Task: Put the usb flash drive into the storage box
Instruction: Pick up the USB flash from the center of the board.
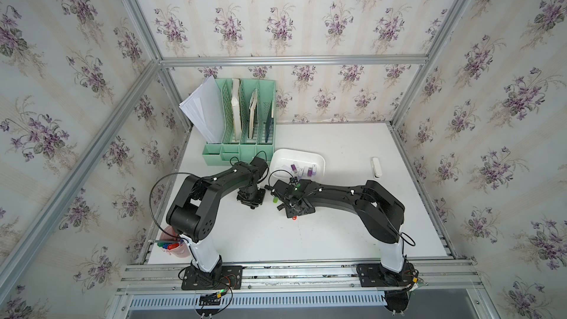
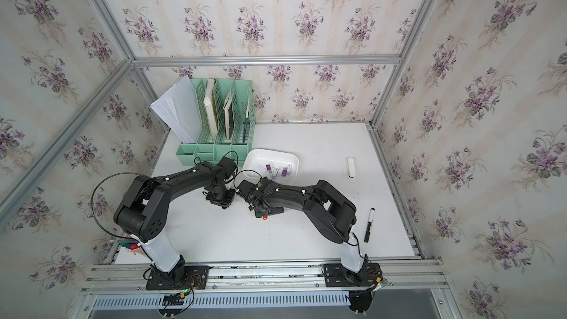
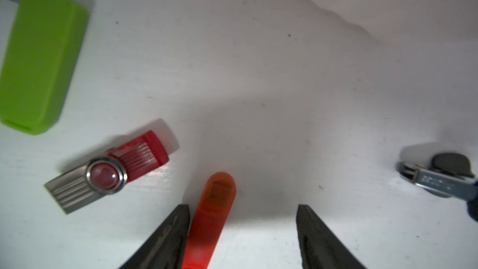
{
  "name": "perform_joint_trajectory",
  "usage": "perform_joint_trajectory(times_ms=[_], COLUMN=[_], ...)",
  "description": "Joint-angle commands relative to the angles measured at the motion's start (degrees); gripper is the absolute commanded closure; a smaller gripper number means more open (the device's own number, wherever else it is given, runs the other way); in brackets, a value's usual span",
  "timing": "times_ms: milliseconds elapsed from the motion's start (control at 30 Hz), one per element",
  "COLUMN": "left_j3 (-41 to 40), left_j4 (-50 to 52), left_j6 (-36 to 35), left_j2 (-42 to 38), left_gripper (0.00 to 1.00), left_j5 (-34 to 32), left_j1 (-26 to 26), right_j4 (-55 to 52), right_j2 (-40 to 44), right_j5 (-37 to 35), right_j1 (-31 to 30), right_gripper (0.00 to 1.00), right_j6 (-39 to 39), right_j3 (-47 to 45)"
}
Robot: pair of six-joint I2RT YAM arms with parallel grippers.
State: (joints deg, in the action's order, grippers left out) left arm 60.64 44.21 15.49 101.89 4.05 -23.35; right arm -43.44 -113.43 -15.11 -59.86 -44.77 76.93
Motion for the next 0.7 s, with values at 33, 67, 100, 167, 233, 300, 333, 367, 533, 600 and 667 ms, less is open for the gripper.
perform_joint_trajectory(times_ms=[33, 67, 100, 167, 233, 300, 333, 367, 533, 600, 667], left_j3=[-0.8, -0.8, -0.8, -0.9, -0.9, -0.8, -0.8, -0.7, -0.6, -0.4, -0.4], left_j4=[-0.6, -0.6, -0.5, -0.4, -0.4, -0.4, -0.4, -0.4, -0.2, -0.2, -0.1], left_j6=[0.3, 0.3, 0.3, 0.3, 0.2, 0.3, 0.3, 0.3, 0.2, 0.2, 0.2], left_j2=[0.9, 0.9, 0.9, 0.7, 0.7, 0.7, 0.7, 0.8, 1.0, 1.1, 1.2], left_gripper=[0.71, 0.71, 0.71, 0.71, 0.71, 0.71, 0.71, 0.71, 0.71, 0.71, 0.71], left_j5=[0.2, 0.2, 0.2, 0.2, 0.1, 0.1, 0.1, 0.1, 0.2, 0.2, 0.2], left_j1=[0.0, 0.0, 0.0, 0.0, 0.0, 0.0, 0.0, 0.0, 0.0, 0.0, 0.0], right_j4=[0.5, 0.6, 0.7, 1.1, 1.5, 1.8, 2.0, 2.0, 2.7, 2.8, 2.8], right_j2=[0.4, 0.4, 0.2, 0.1, 0.1, 0.1, 0.1, 0.0, -0.6, -1.0, -1.1], right_j5=[1.7, 2.1, 2.6, 3.3, 4.0, 4.5, 4.7, 5.0, 6.3, 6.8, 7.1], right_j1=[-0.2, -0.2, -0.2, -0.3, -0.3, -0.3, -0.3, -0.3, -0.3, -0.3, -0.3], right_gripper=[0.35, 0.37, 0.39, 0.44, 0.51, 0.58, 0.61, 0.64, 0.71, 0.73, 0.75], right_j6=[-0.6, -0.6, -0.6, -0.6, -0.6, -0.5, -0.4, -0.3, 0.0, 0.0, 0.0], right_j3=[-0.3, -0.3, -0.3, -0.6, -0.9, -1.1, -1.2, -1.2, -1.3, -1.3, -1.4])
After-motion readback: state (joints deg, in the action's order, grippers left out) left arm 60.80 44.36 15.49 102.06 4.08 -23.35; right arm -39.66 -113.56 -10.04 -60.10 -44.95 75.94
